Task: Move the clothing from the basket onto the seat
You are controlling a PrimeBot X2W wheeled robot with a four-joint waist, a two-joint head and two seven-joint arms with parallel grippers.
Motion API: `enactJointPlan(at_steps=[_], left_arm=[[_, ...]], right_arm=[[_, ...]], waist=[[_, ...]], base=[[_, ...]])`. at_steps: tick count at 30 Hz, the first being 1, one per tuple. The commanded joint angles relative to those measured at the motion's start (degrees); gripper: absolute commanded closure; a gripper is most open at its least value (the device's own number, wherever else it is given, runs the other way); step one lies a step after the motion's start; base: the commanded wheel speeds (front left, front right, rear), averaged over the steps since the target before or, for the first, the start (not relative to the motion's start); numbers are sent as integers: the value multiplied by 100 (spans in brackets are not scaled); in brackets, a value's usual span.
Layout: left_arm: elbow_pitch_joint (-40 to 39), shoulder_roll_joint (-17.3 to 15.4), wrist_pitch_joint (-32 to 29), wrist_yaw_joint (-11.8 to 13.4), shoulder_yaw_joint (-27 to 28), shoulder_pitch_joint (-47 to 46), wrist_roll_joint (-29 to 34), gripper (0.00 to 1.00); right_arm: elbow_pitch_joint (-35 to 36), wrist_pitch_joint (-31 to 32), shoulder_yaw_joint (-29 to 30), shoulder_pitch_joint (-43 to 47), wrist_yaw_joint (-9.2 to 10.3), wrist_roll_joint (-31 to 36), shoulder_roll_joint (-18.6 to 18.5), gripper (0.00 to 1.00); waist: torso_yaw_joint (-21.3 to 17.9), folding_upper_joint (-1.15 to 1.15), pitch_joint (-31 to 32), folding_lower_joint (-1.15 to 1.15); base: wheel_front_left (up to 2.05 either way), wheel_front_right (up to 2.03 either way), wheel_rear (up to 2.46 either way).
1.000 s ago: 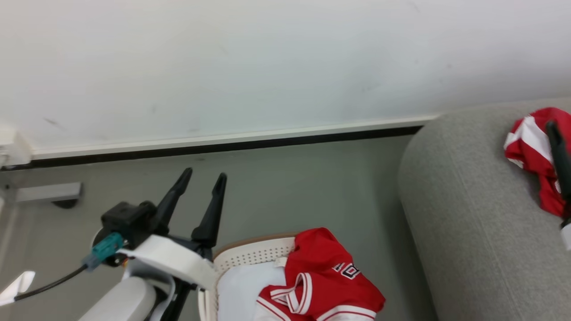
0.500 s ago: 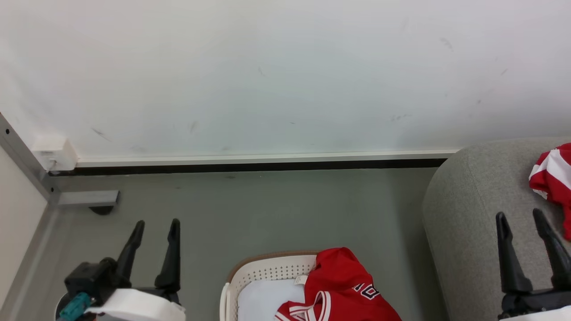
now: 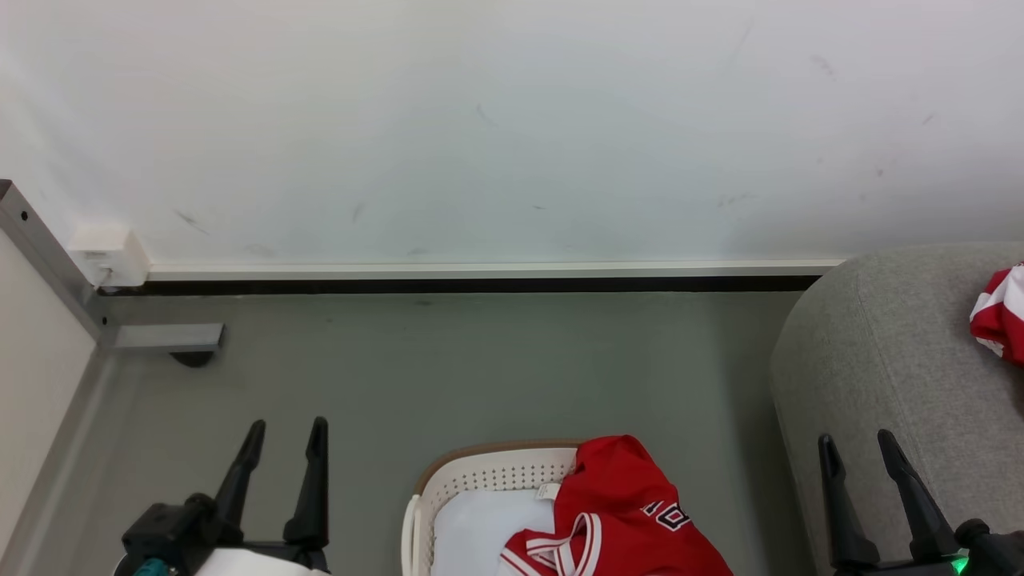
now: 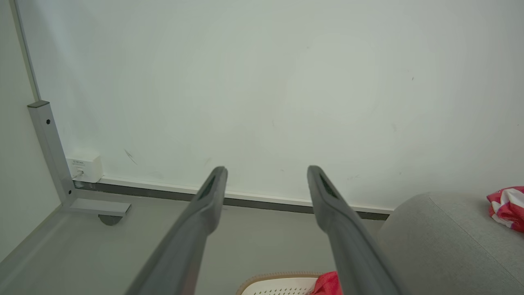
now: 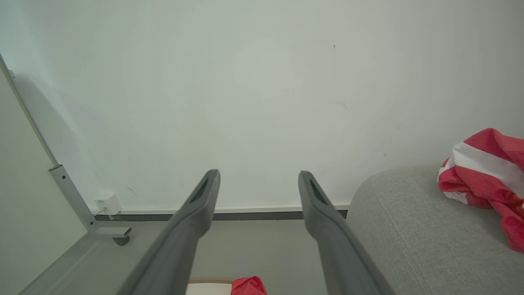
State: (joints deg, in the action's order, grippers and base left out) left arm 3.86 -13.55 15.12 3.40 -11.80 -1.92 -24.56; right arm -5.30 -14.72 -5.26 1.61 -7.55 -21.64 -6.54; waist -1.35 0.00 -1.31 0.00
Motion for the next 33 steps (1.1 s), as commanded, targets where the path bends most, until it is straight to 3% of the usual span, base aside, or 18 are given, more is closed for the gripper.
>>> enactJointPlan(at_steps=[1, 23, 33], left_arm=[[69, 53, 3, -94, 96, 2, 160, 0], [342, 551, 4, -655, 553, -120, 729, 0], [662, 623, -37, -894, 155, -560, 886, 0]], right_arm=[[-55, -38, -28, -122, 13, 25, 30, 0], [-160, -46, -114, -375, 13, 42, 46, 0], [-49, -45, 87, -667, 13, 184, -146, 0]], waist=[[-13, 0, 2, 0], [-143, 0, -55, 0], [-487, 0, -487, 0]], base=[[0, 0, 0], [0, 0, 0], [0, 0, 0]])
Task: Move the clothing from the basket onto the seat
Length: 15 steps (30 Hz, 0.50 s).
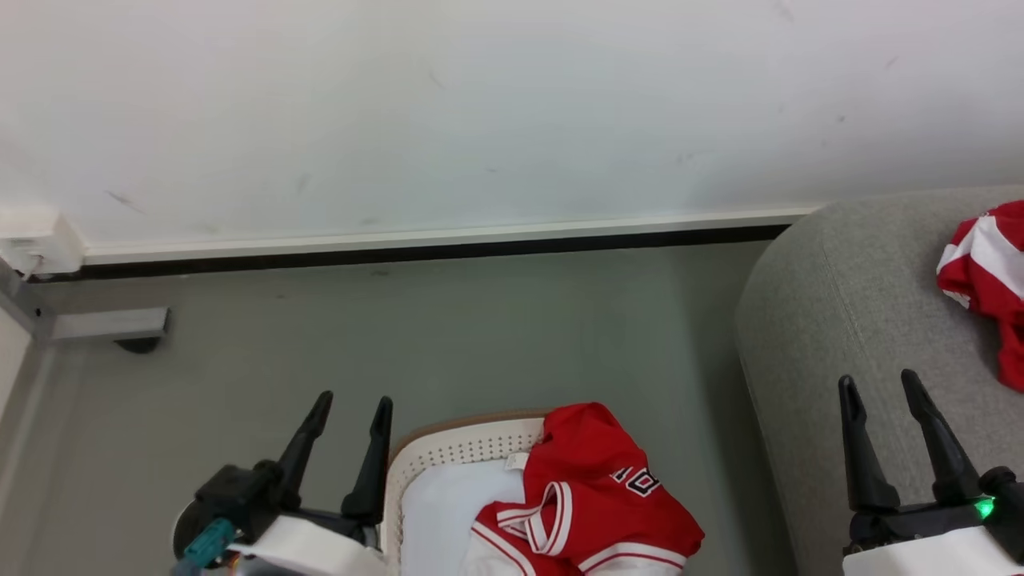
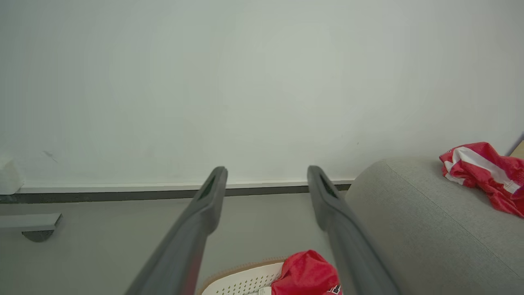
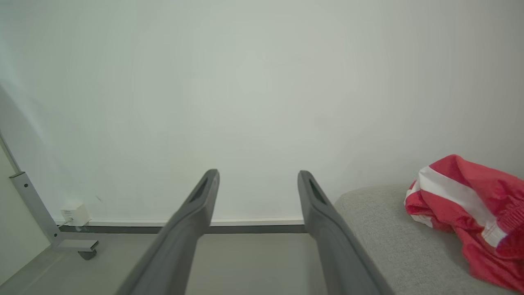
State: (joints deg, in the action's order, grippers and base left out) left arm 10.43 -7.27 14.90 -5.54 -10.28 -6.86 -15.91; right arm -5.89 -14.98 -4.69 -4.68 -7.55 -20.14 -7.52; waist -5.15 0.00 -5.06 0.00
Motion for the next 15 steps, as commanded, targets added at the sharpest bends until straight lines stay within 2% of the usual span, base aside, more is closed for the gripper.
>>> enactJointPlan(at_steps=[1, 8, 15], left_arm=[[61, 1, -27, -20, -46, -159, 11, 0], [534, -51, -327, -103, -406, -805, 52, 0], [1173, -315, -657, -175, -782, -1458, 81, 0]], right_arm=[[20, -19, 74, -72, 13, 51, -58, 0], [218, -16, 244, -271, 13, 194, -37, 0], [605, -16, 581, -511, 13, 290, 269, 0]], waist=[[-163, 0, -181, 0], [-556, 0, -742, 0], [-911, 0, -1413, 0]], base=[[0, 0, 0], [0, 0, 0], [0, 0, 0]])
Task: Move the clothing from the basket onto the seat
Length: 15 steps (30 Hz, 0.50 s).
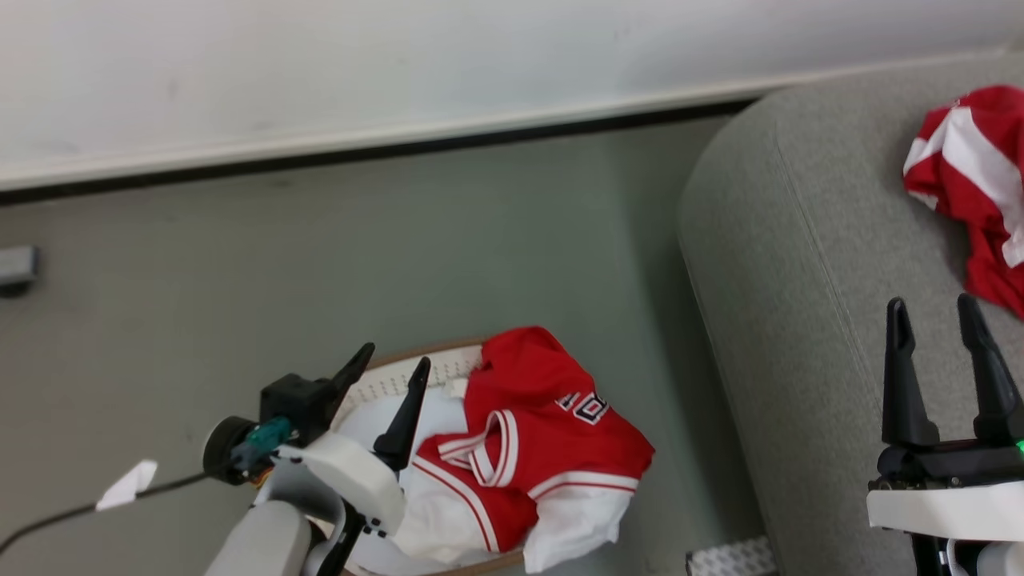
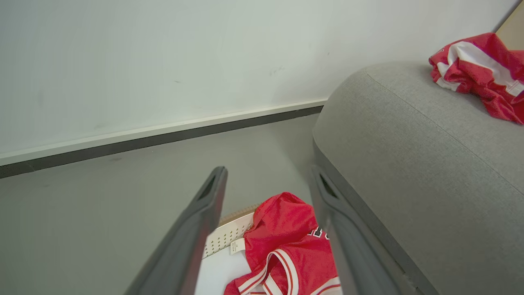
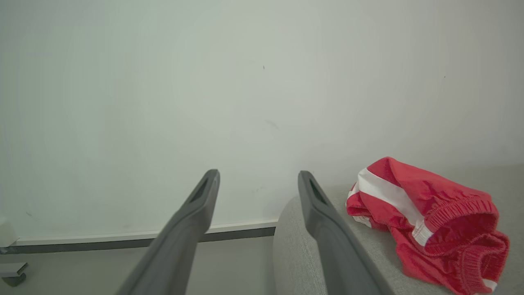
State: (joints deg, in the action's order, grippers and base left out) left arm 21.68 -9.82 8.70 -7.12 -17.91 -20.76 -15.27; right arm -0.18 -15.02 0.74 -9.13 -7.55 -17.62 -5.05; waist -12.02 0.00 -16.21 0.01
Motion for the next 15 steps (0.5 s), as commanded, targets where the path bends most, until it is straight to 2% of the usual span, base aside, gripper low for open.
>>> enactJointPlan(at_steps=[1, 10, 15], left_arm=[[158, -86, -123, -27, -94, -140, -34, 0], [1120, -612, -576, -32, -1061, -1030, -250, 0], [1543, -952, -773, -32, -1669, -1476, -446, 0]], right_arm=[[87, -11, 57, -97, 13, 46, 63, 0], [503, -12, 101, -504, 13, 25, 222, 0], [671, -12, 34, -744, 13, -293, 227, 0]], waist=[[-266, 0, -406, -1], [-593, 0, -1384, -1], [-753, 0, -1913, -1]], base=[[0, 0, 0], [0, 0, 0], [0, 0, 0]])
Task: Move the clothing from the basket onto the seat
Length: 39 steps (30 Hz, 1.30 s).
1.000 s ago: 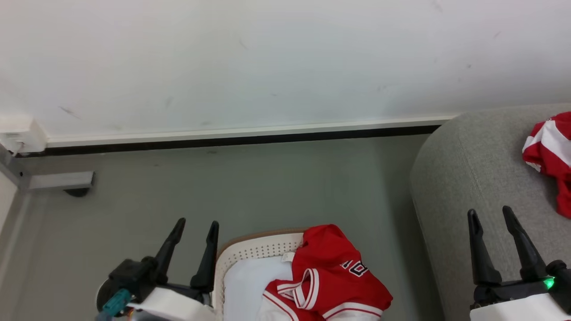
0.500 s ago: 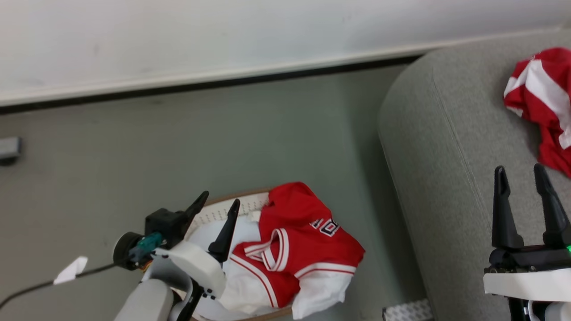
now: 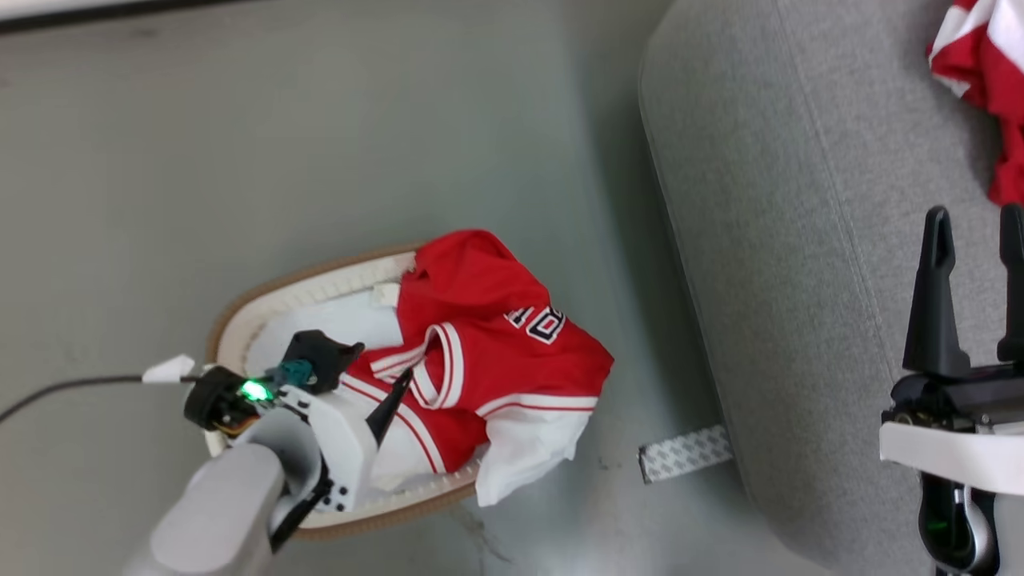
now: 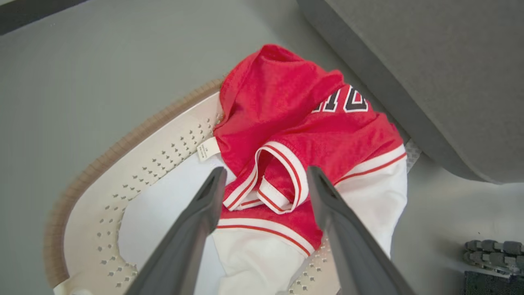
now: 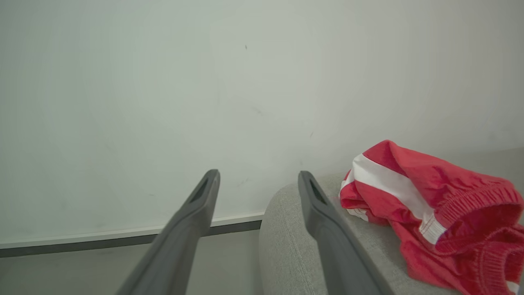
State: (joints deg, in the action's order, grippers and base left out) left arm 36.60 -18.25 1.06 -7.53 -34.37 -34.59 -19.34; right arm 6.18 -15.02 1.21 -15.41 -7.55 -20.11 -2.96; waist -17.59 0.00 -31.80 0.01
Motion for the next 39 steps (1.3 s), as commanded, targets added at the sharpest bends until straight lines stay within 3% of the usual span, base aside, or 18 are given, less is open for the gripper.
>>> enactJointPlan(at_steps=[1, 11, 17, 28, 36, 37, 39], left_arm=[[138, -159, -62, 8, -117, -186, -86, 0], [772, -591, -321, 7, -1116, -1009, -421, 0], [1218, -738, -454, 7, -1377, -1468, -437, 0], [2011, -711, -544, 18, -1498, -1930, -337, 0], [2573, -605, -988, 12, -1951, -2057, -55, 0], [2575, -584, -925, 11, -1957, -2091, -89, 25], [2547, -553, -772, 10, -1972, -2163, -163, 100]], right_arm=[[66, -12, -38, -168, 13, -86, 20, 0], [638, -12, -222, -497, 13, -330, 17, 0], [1054, -12, -243, -616, 14, -377, 17, 0], [1413, -12, -341, -416, 13, -364, 18, 0], [1417, -12, -323, -291, 13, -373, 18, 0], [1399, -12, -320, -300, 13, -370, 18, 0], [1354, -12, -321, -340, 13, -377, 18, 0]], waist=[[-230, 0, -451, -1], [-509, 0, -1323, -1], [-692, 0, -1741, -1], [-902, 0, -2081, -1], [-877, 0, -2155, -1], [-875, 0, -2155, -1], [-878, 0, -2146, -1]], base=[[0, 0, 0], [0, 0, 0], [0, 0, 0], [0, 0, 0], [0, 0, 0], [0, 0, 0], [0, 0, 0]])
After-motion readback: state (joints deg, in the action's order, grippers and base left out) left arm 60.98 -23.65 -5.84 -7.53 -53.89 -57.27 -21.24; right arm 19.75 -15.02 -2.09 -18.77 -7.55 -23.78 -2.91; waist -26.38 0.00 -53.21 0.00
